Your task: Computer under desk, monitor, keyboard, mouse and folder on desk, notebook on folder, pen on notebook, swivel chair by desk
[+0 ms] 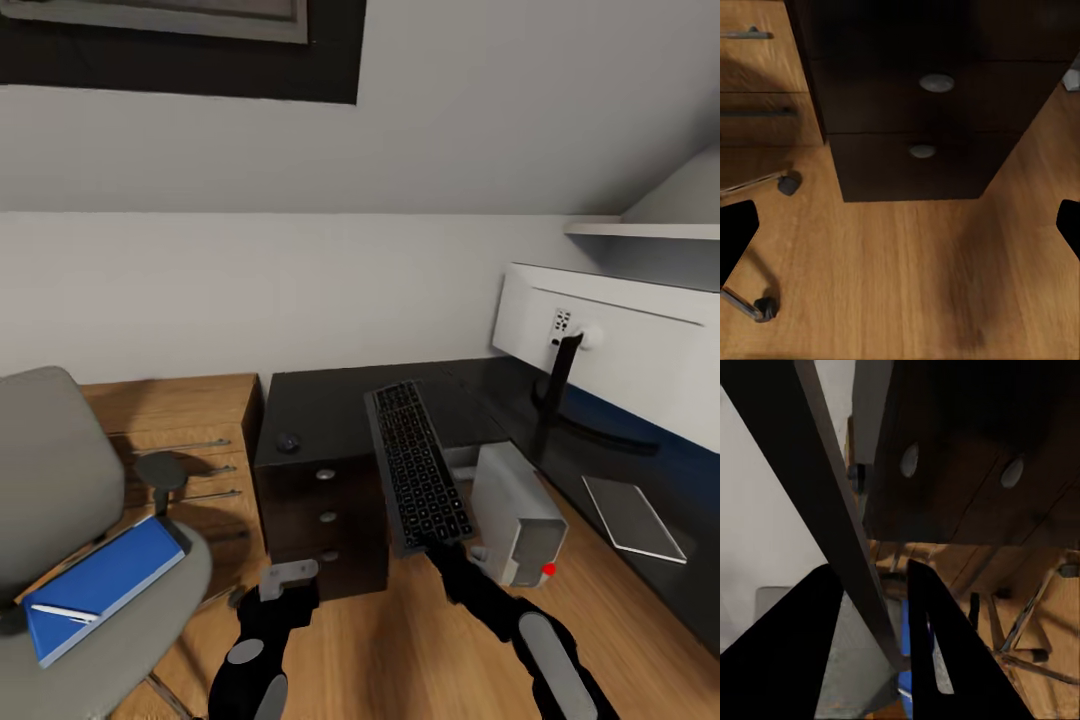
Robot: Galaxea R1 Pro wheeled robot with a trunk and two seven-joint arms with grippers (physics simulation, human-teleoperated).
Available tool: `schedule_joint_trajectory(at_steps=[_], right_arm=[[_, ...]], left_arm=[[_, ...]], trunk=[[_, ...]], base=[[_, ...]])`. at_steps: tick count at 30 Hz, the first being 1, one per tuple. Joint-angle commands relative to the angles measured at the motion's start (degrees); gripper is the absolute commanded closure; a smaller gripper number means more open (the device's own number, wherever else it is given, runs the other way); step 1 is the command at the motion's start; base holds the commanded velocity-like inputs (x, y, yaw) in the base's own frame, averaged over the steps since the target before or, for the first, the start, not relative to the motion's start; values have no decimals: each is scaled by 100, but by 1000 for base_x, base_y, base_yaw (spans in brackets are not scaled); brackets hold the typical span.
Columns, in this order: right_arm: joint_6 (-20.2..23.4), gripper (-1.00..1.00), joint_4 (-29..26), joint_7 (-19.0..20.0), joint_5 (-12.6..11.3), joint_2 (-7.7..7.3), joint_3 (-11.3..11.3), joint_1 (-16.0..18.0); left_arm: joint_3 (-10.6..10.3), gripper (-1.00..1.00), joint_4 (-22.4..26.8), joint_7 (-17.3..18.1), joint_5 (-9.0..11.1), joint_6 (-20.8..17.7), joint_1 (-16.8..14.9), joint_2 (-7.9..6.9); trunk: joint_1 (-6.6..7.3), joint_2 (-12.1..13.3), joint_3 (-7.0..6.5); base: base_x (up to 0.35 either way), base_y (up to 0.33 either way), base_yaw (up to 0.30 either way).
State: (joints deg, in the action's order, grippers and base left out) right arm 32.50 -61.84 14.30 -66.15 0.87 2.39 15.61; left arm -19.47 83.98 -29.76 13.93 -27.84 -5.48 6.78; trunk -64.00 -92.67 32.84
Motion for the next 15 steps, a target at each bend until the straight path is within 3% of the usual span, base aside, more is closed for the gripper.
schedule_joint_trajectory(at_steps=[1, 5, 15], right_arm=[[212, 100, -3, 20, -208, -30, 22, 3], [341, 100, -3, 30, -336, -59, 18, 3], [387, 100, -23, 36, -383, -69, 13, 3]], left_arm=[[-12, -100, 5, -54, 58, -11, -6, -1], [-13, -100, 5, -54, 58, -11, -6, -1], [-21, -100, 5, -55, 58, -11, -6, -1]], trunk=[[0, -3, 6], [0, -3, 7], [0, -3, 43]], base=[[0, 0, 278], [0, 0, 278], [0, 0, 249]])
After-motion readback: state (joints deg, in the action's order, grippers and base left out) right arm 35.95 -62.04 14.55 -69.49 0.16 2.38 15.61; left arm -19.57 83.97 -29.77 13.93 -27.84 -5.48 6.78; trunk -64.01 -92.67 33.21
